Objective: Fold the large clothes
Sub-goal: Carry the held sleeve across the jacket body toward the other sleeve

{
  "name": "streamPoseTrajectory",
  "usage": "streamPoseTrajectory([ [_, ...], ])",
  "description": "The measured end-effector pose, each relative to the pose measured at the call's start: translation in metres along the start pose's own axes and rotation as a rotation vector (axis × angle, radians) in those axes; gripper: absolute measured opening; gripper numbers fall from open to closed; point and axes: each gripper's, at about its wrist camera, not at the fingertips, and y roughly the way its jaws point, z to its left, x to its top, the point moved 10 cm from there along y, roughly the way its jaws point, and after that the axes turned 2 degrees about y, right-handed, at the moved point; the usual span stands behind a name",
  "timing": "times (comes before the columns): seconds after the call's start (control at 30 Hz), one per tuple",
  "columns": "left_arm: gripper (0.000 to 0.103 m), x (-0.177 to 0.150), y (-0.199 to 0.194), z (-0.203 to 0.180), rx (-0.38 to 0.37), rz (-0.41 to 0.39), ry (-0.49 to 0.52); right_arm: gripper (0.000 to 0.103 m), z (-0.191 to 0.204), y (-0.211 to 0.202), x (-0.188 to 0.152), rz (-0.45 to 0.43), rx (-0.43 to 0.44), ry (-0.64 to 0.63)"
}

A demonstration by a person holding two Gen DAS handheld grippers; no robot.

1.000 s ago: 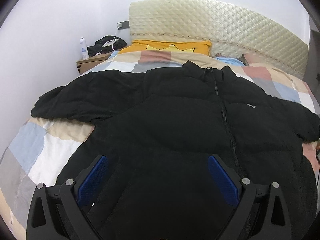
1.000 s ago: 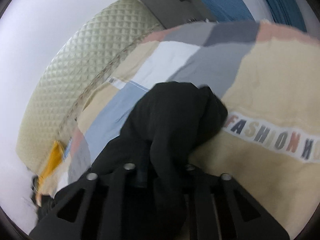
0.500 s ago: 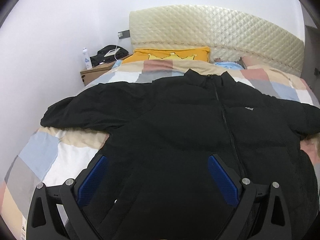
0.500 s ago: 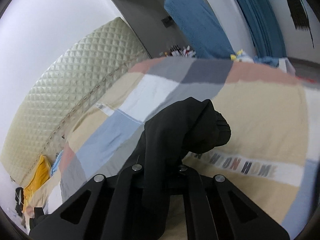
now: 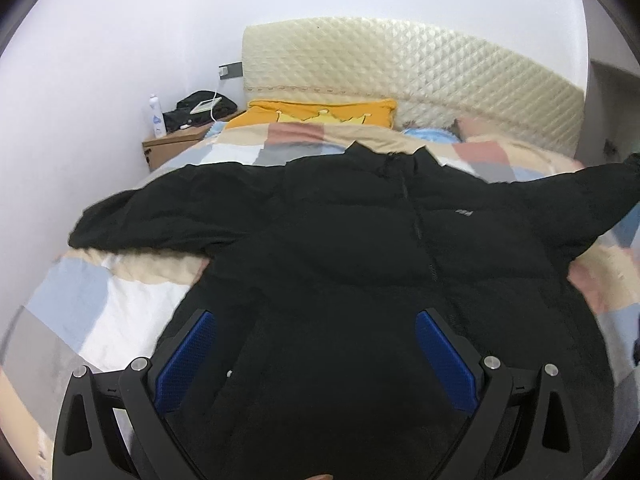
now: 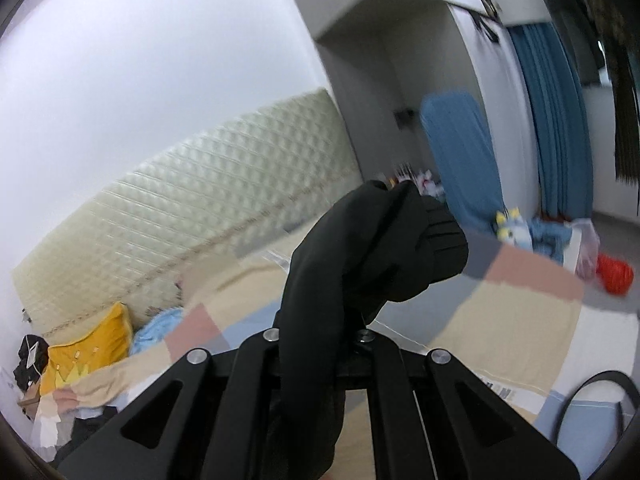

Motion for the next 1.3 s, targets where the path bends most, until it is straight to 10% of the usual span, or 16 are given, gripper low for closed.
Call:
streamPoseTrajectory([
  [0.3, 0.101, -0.001, -0.026, 0.017, -0.051, -0.067, -0.02, 0.007, 0.129, -0.09, 0.025, -0.081, 0.078, -0.173],
  [0.6, 0.101, -0.008, -0.011, 0.056, -0.051, -0.042, -0.069, 0.008, 0.249, -0.152, -0.03, -0.083, 0.22, -0.349],
  [1.3, 0.101, 0.011, -0.04, 0.112, -0.003, -0.187, -0.136, 0.008, 0.441, -0.21, -0.344, 0.205, 0.651, -0.617],
])
